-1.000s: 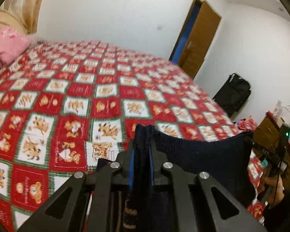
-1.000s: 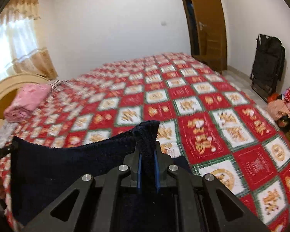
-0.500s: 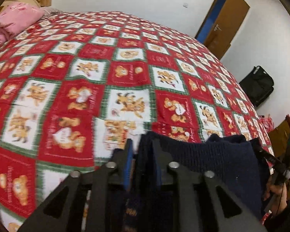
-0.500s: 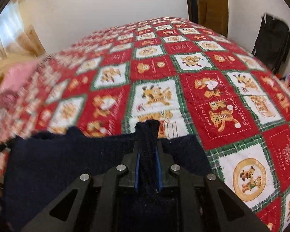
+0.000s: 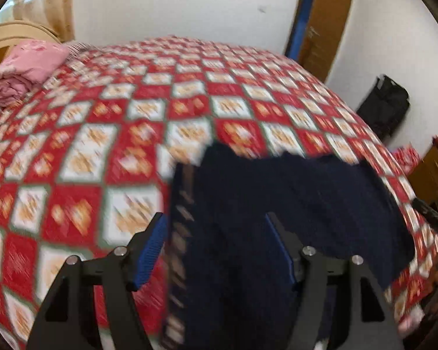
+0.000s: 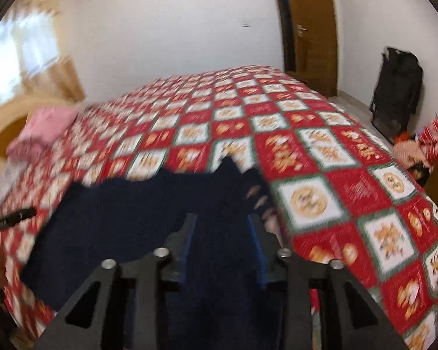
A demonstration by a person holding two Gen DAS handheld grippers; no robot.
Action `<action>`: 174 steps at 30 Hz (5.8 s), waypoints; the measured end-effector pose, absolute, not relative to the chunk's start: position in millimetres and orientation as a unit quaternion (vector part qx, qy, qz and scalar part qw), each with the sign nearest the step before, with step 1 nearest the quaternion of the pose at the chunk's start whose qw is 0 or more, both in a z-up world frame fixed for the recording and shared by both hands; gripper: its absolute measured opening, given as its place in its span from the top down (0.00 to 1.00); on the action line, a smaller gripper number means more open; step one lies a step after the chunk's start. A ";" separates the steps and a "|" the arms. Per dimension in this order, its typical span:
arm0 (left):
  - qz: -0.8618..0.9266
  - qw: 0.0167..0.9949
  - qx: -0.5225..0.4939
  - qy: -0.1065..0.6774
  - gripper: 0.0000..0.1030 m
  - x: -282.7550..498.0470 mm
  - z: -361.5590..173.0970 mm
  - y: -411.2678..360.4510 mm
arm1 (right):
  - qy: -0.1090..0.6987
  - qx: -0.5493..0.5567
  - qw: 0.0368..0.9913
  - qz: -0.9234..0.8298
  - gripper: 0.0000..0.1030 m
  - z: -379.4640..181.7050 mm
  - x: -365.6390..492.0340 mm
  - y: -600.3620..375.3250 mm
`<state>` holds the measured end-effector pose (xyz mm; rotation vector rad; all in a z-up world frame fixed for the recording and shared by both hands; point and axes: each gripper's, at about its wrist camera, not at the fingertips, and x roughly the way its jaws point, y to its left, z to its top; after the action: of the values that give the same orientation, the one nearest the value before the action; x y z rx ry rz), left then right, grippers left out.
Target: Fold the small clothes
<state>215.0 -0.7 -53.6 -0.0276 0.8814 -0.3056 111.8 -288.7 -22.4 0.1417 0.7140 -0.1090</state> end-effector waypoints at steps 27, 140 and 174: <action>-0.080 0.903 0.077 0.414 0.23 166.5 -97.8 -36.5 | 0.380 0.110 0.909 -0.126 0.69 -76.5 95.7 -303.7; -0.160 0.872 -0.271 0.375 0.74 133.0 -113.7 52.6 | 0.616 -0.011 0.773 0.150 0.31 -75.4 329.5 38.9; -0.331 0.877 -0.145 0.317 0.76 105.4 -32.9 -96.0 | 0.465 0.191 0.843 0.193 0.86 15.9 255.7 -215.9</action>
<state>105.4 -96.0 -32.9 -0.3026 0.6620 -0.6911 255.7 -215.9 15.9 0.4029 0.9817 0.4068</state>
